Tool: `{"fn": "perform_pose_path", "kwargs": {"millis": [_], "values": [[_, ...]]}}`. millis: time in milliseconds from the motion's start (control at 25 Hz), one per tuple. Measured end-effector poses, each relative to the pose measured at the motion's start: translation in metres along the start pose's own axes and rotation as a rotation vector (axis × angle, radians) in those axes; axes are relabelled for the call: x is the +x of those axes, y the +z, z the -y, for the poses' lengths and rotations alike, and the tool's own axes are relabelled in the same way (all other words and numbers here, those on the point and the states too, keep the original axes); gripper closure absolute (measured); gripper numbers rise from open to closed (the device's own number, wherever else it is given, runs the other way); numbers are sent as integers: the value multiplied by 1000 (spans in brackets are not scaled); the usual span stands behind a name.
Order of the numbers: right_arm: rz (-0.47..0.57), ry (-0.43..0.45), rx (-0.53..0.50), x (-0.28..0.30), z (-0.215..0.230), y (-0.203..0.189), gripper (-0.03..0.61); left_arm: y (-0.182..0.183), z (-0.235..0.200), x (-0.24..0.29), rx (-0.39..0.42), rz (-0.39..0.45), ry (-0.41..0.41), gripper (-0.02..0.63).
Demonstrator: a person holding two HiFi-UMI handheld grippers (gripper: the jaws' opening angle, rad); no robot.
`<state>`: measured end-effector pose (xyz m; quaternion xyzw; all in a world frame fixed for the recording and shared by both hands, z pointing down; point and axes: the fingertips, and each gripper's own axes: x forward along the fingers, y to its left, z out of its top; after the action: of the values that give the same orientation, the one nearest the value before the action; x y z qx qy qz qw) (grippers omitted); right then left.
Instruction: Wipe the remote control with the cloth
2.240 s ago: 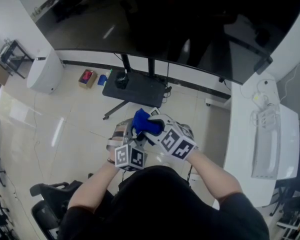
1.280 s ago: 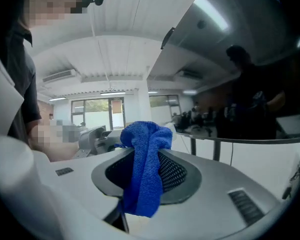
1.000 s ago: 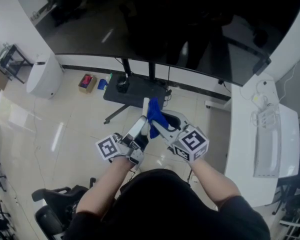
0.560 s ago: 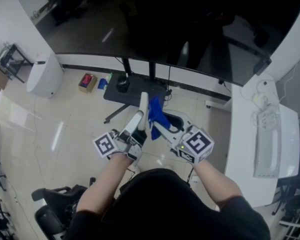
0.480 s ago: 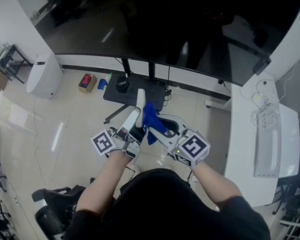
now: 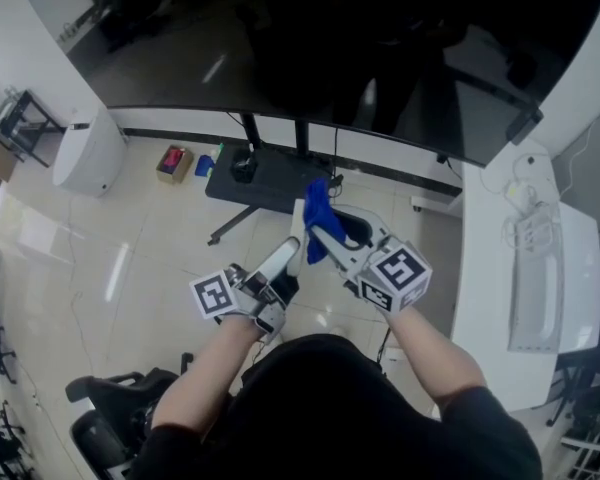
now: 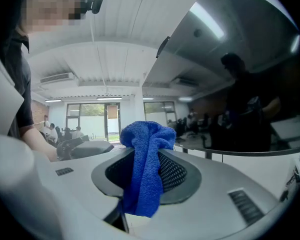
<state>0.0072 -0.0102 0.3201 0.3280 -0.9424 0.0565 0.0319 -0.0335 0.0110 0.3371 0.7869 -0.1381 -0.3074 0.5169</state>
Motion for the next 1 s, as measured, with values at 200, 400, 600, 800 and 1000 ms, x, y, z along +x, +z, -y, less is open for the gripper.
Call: {"fn": "perform_pose_path", "kwargs": {"millis": [200,400,600,800,1000], "values": [[-1,-17,-14,-11,6,-1,437,-5,-3,6,49,-7,29,411],[-112,-101,-98,-28,16,-25,437,12,-52,-10,455,-35,409,411],[-267,-125,-113,-35,16,-65,437,39,-132,-35,803,-147,825,411],[-382,-121,-77,-22,26,-114,437,84,-216,-47,903,-232,1011,411],[-494,-193,1,11,52,-165,437,135,-330,-51,933,-339,1121,411]]}}
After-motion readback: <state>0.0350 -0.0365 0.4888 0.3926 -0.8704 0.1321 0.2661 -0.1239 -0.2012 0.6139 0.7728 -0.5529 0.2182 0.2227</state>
